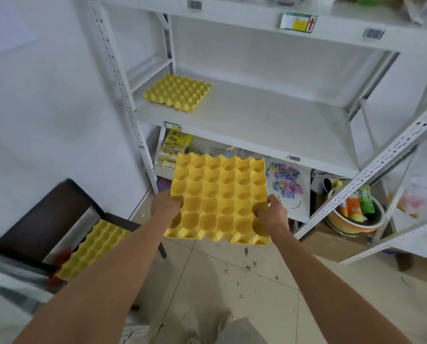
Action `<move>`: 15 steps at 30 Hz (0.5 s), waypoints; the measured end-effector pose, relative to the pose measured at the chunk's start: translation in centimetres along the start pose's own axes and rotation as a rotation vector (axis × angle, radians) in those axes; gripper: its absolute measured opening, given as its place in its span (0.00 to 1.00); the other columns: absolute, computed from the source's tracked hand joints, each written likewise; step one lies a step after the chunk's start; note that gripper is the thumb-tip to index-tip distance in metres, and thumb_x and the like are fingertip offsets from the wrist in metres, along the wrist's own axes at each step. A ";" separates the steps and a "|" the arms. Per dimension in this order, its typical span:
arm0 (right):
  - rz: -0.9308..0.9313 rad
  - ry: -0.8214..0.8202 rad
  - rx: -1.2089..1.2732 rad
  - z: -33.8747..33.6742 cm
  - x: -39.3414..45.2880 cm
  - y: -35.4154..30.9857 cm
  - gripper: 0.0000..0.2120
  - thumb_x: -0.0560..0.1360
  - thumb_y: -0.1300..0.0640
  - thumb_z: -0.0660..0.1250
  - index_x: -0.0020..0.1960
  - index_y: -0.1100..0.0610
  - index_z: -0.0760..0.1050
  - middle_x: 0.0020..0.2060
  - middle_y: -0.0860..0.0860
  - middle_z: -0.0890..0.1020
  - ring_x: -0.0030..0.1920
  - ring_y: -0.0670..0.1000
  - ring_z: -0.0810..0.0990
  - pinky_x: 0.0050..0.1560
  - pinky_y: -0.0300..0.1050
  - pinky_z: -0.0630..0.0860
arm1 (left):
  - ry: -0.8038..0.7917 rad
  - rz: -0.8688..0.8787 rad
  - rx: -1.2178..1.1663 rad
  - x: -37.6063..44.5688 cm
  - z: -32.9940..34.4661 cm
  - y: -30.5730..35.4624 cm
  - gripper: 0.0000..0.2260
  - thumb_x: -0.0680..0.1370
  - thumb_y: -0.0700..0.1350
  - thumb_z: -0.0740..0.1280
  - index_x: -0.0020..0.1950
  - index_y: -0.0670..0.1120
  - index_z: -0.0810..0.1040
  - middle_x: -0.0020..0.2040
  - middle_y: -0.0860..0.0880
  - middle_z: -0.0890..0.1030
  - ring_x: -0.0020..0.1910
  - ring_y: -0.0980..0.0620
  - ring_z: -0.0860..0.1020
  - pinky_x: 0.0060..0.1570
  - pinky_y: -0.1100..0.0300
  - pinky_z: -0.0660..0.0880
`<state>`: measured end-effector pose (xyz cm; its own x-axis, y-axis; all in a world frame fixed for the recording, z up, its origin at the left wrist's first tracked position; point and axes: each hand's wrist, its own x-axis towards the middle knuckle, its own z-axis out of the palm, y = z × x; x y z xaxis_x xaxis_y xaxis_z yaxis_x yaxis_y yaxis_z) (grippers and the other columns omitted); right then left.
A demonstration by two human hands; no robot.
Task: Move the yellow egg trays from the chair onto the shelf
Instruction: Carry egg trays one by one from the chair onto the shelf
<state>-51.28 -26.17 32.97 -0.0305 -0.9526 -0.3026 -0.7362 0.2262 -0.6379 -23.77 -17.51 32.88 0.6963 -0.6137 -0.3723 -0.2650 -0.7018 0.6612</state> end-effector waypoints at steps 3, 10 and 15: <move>0.034 0.030 0.021 0.8 2.8 -0.4 0.12 0.75 0.56 0.66 0.57 0.53 0.71 0.43 0.53 0.78 0.45 0.60 0.78 0.40 0.49 0.74 | -0.115 -0.003 -0.022 3.1 0.8 1.4 0.07 0.74 0.42 0.67 0.51 0.44 0.81 0.46 0.45 0.81 0.48 0.43 0.79 0.47 0.53 0.77; 0.071 0.056 0.245 2.3 11.5 -1.3 0.05 0.73 0.53 0.70 0.46 0.53 0.77 0.40 0.54 0.82 0.38 0.53 0.78 0.34 0.45 0.72 | -0.168 0.041 -0.004 10.1 1.1 6.7 0.10 0.74 0.45 0.70 0.54 0.48 0.80 0.52 0.49 0.82 0.51 0.47 0.81 0.53 0.52 0.79; 0.055 0.086 0.368 2.5 15.3 -2.5 0.03 0.77 0.56 0.66 0.45 0.50 0.78 0.39 0.52 0.82 0.39 0.54 0.80 0.36 0.47 0.77 | -0.199 0.106 -0.039 15.5 1.2 10.4 0.11 0.73 0.41 0.70 0.55 0.49 0.82 0.52 0.47 0.84 0.49 0.47 0.83 0.55 0.47 0.80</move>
<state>-48.22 -40.79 28.10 -0.1313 -0.9469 -0.2933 -0.4402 0.3208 -0.8386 -16.52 -34.78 33.24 0.5195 -0.7454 -0.4178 -0.3009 -0.6172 0.7270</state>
